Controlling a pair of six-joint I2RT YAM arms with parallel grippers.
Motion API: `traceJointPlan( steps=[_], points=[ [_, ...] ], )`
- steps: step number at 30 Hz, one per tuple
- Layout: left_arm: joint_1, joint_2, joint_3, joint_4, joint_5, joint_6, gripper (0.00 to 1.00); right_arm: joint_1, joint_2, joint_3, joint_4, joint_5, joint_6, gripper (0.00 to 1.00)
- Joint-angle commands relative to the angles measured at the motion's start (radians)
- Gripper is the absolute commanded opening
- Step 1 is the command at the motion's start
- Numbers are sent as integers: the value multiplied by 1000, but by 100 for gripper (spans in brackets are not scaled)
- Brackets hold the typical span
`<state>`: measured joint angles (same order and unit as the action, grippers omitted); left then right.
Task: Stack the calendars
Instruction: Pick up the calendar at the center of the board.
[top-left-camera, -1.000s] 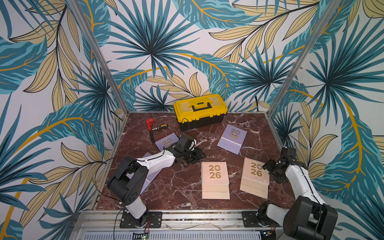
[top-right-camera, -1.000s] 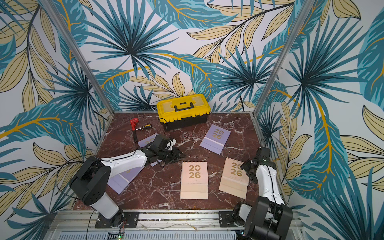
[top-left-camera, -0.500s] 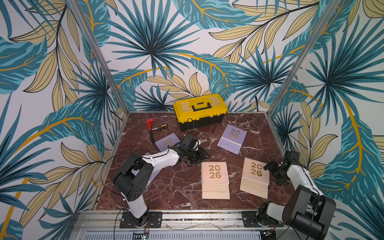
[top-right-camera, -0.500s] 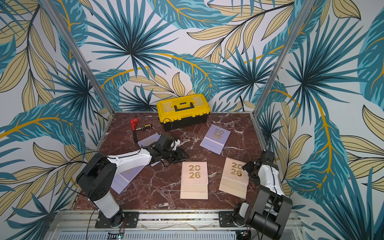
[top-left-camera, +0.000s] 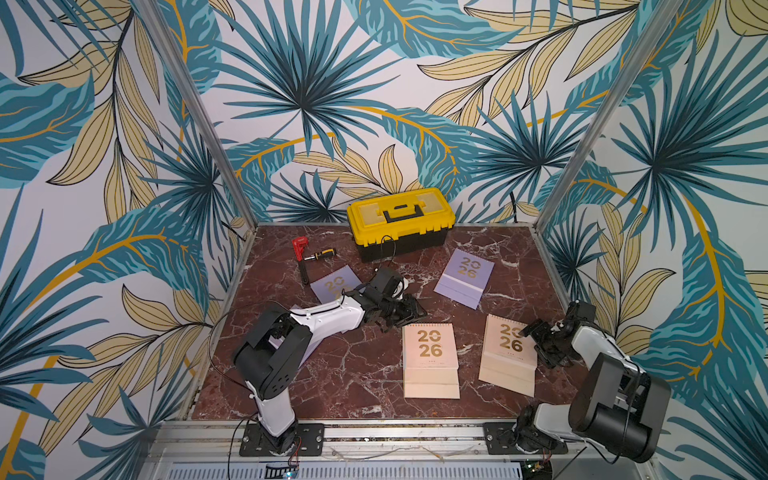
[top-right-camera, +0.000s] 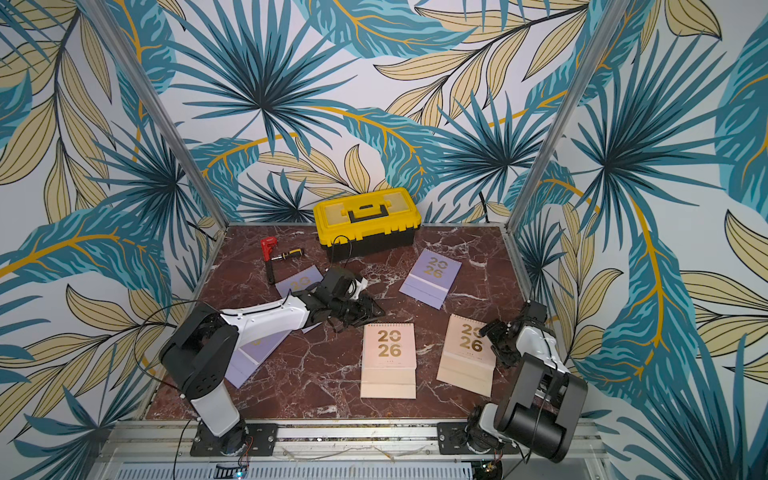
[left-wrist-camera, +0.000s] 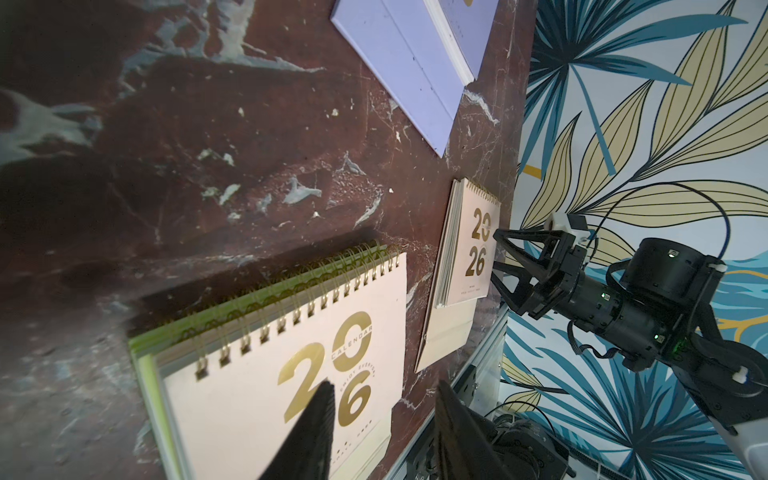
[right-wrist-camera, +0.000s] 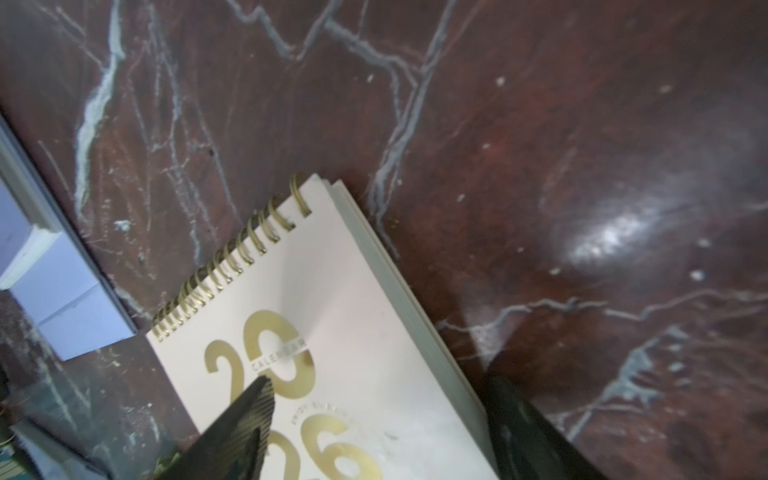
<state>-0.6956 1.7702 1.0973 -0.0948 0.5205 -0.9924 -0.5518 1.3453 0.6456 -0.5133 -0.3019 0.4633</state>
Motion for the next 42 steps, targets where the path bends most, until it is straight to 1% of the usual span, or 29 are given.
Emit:
traceJointPlan(
  steps=[1, 6, 10, 12, 16, 19, 23, 24, 27, 32, 36, 39, 42],
  points=[
    [-11, 30, 41, -1, 18, 4, 41, 0, -2, -5, -21, -91, 1, 81],
    [-30, 94, 117, -1, 37, -2, 41, 0, -12, 14, -52, -120, -11, 81],
    [-62, 170, 207, -2, 46, -18, 41, 0, -19, 5, -80, -61, -22, 81],
    [-86, 215, 265, -12, 50, -27, 38, 0, -27, -6, -82, -32, -22, 81],
    [-143, 317, 429, -114, 32, 0, 28, 0, -30, -18, -73, -25, -9, 82],
    [-178, 386, 556, -223, -5, 29, 18, 0, -35, -17, -66, -33, 2, 82],
    [-199, 437, 660, -333, -90, 48, 1, 0, -38, -18, -61, -45, 2, 82],
    [-204, 453, 687, -366, -109, 57, 0, -2, -38, -20, -62, -46, -1, 82],
    [-221, 499, 770, -436, -139, 75, 0, -6, -45, -25, -61, -57, 1, 83],
    [-247, 585, 889, -502, -141, 78, 0, -27, -70, -48, -72, -66, 18, 83],
    [-254, 649, 931, -516, -130, 72, 0, -58, -97, -64, -80, -48, 19, 84],
    [-258, 671, 954, -520, -129, 71, 0, -68, -122, -76, -72, -45, 24, 84],
    [-265, 697, 976, -520, -119, 61, 0, -71, -105, -80, -64, -68, 21, 85]
  ],
)
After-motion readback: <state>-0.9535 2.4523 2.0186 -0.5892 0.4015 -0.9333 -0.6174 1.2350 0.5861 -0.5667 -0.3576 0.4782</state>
